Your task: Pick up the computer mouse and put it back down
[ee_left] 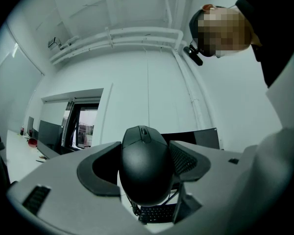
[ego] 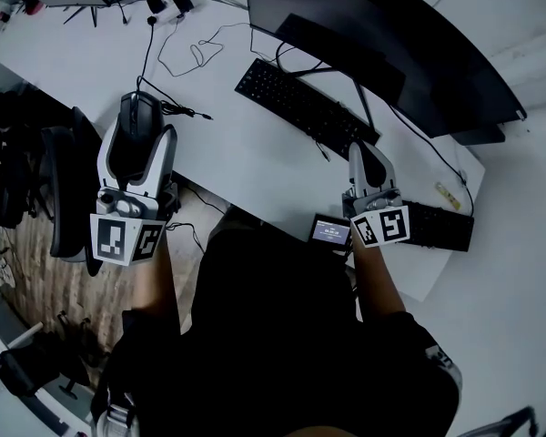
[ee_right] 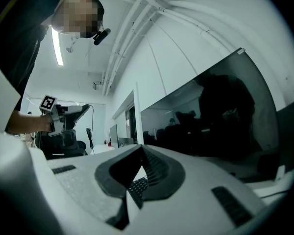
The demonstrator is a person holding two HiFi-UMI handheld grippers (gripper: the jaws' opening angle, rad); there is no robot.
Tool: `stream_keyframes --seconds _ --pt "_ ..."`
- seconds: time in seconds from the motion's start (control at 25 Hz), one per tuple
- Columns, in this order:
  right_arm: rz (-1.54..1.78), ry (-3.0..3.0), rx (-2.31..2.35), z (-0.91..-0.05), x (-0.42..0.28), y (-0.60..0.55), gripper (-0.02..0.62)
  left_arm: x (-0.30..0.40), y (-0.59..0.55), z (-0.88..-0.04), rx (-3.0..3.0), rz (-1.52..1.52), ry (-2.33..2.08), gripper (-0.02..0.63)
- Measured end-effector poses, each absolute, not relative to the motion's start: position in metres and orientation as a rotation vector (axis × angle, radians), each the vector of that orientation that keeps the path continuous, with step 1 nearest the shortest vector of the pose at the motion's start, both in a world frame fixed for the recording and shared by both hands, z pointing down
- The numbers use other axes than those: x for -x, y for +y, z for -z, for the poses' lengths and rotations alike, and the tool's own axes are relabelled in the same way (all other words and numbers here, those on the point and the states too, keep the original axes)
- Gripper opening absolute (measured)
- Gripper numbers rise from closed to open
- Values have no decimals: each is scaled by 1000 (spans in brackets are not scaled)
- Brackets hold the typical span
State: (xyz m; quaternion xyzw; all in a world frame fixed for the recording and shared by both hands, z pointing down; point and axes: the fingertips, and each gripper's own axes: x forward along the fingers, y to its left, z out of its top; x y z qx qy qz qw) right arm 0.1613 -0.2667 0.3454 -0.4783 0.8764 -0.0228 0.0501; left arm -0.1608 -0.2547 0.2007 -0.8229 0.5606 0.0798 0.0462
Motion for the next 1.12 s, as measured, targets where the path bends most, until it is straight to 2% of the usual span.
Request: stream_keyframes --seconds 0.84,1.12 --pt "260 2742 1591 -397 -133 -317 3 180 -411 -342 2770 -82 1769 301" --pt "357 2795 1569 -424 -109 -327 3 189 -413 -427 2798 248 1809 301"
